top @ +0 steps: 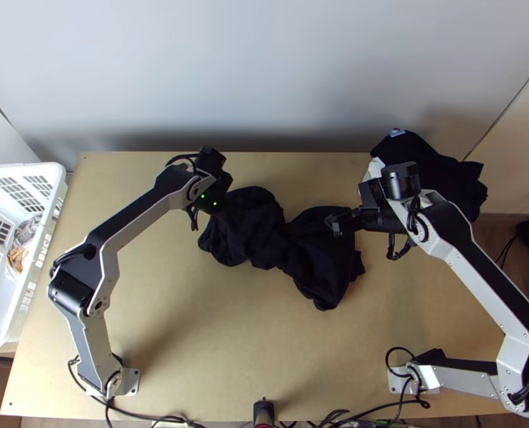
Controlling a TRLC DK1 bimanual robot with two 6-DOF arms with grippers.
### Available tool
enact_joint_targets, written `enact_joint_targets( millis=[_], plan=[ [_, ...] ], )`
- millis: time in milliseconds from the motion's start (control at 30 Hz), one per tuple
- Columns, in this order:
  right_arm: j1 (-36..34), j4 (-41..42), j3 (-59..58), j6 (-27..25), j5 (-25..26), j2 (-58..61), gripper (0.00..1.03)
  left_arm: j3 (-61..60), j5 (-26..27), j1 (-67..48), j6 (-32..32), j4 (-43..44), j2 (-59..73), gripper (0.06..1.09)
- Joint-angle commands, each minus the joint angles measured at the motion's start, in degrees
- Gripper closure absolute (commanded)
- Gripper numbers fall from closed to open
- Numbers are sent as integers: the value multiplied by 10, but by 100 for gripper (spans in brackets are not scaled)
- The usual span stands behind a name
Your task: Fold the t-shirt
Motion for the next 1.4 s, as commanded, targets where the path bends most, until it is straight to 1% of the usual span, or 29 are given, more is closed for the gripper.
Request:
enact_joint_targets(
  millis=[0,100,200,333,400,600,667,733,833,867,900,933,967,1000,1067,1167,1233,1300,1367],
  plan=[
    [-4,1,11,-1,0,3,4,-5,1,10,16,-8,-60,105],
    [-4,1,11,-1,0,1,4,-6,6,27,14,5,-131,105],
    [-3,1,11,-2,0,-3,4,-12,37,59,7,28,-220,105],
    [-3,1,8,-3,0,-3,4,-28,54,121,-21,61,-331,105],
    [-4,1,7,-3,0,-3,4,-49,71,148,-19,60,-376,105],
    [-3,7,6,-4,0,1,4,-195,83,231,29,47,-520,105],
    [-2,8,6,-5,0,2,4,-237,110,274,52,26,-562,105],
    [-3,9,5,-5,0,3,4,-290,126,312,85,20,-613,105],
    [-3,9,4,-5,0,5,4,-374,126,325,147,1,-674,105],
    [-3,9,4,-4,-1,5,4,-389,126,326,161,-14,-685,103],
    [-2,10,5,-4,-1,5,4,-398,125,329,164,-26,-691,87],
    [-1,11,6,-3,-1,6,4,-406,126,335,164,-36,-694,54],
    [2,10,7,-2,-1,7,4,-412,125,338,164,-46,-692,17],
    [5,10,9,1,-1,8,4,-416,124,341,164,-53,-685,10],
    [10,10,12,15,-4,15,4,-414,126,354,154,-67,-668,10],
    [13,-6,18,37,-30,32,4,-403,126,354,139,-74,-648,10],
    [17,-14,18,42,-41,37,4,-392,126,350,138,-73,-643,10],
    [20,-17,18,43,-42,42,4,-382,126,348,138,-71,-636,10],
    [20,-23,18,60,-42,57,4,-372,126,348,138,-71,-627,10]
  ],
)
